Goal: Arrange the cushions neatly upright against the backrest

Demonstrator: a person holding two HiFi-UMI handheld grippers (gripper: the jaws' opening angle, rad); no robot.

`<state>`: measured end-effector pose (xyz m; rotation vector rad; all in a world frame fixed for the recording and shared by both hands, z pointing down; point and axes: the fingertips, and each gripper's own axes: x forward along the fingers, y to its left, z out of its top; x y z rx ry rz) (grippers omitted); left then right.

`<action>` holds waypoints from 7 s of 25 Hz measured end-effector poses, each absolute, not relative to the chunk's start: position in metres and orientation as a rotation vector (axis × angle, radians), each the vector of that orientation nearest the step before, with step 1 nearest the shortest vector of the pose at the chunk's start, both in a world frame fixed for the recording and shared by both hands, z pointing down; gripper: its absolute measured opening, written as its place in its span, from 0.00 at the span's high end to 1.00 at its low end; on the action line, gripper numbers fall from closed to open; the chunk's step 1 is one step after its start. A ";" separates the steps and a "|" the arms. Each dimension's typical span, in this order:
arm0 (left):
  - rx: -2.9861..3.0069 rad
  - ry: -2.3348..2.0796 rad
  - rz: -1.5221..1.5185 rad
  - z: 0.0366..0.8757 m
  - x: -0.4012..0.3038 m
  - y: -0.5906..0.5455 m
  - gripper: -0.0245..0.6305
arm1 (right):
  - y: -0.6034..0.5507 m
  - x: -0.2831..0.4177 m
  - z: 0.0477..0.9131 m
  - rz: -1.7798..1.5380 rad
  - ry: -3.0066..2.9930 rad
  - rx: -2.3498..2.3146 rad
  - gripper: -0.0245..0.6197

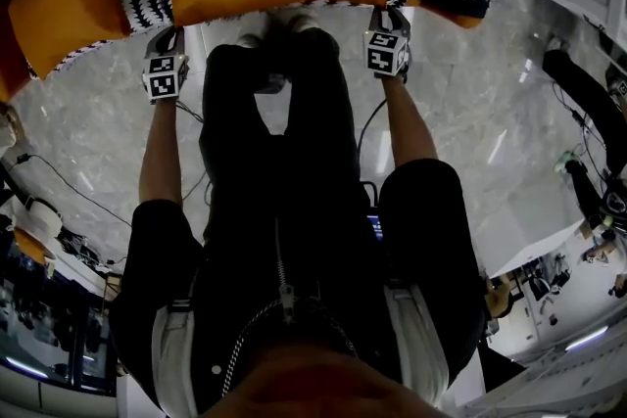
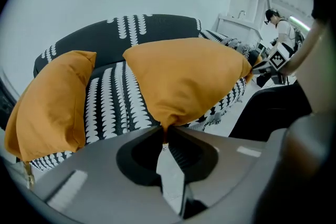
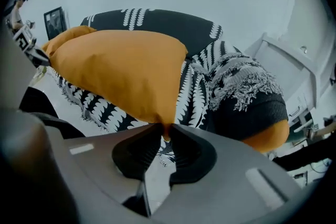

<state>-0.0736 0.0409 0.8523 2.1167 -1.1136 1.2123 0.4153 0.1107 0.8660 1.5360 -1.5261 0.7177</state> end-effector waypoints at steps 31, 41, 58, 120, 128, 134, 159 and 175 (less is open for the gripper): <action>2.161 -1.161 1.114 0.644 -0.041 -0.114 0.90 | -0.036 0.435 0.647 0.766 -1.640 1.534 0.93; 2.244 -1.112 0.980 0.593 -0.035 -0.219 0.90 | -0.147 0.443 0.581 0.698 -1.643 1.582 0.93; 2.319 -1.137 0.817 0.592 0.000 -0.440 0.90 | -0.361 0.464 0.572 0.713 -1.601 1.762 0.93; 2.178 -1.570 0.733 0.450 -0.244 0.002 0.95 | -0.001 0.032 0.499 0.780 -2.317 1.180 0.96; 2.082 -1.671 0.667 0.475 -0.389 0.018 0.95 | -0.022 -0.117 0.515 0.691 -2.312 1.045 0.96; 2.012 -1.664 0.658 0.504 -0.489 0.036 0.95 | -0.019 -0.192 0.522 0.674 -2.246 1.038 0.96; 1.962 -1.425 0.917 0.694 -0.745 -0.005 0.95 | -0.021 -0.351 0.608 0.802 -1.988 1.268 0.96; 1.925 -1.145 1.245 0.889 -0.744 -0.002 0.68 | 0.000 -0.348 0.676 0.883 -1.888 1.327 0.96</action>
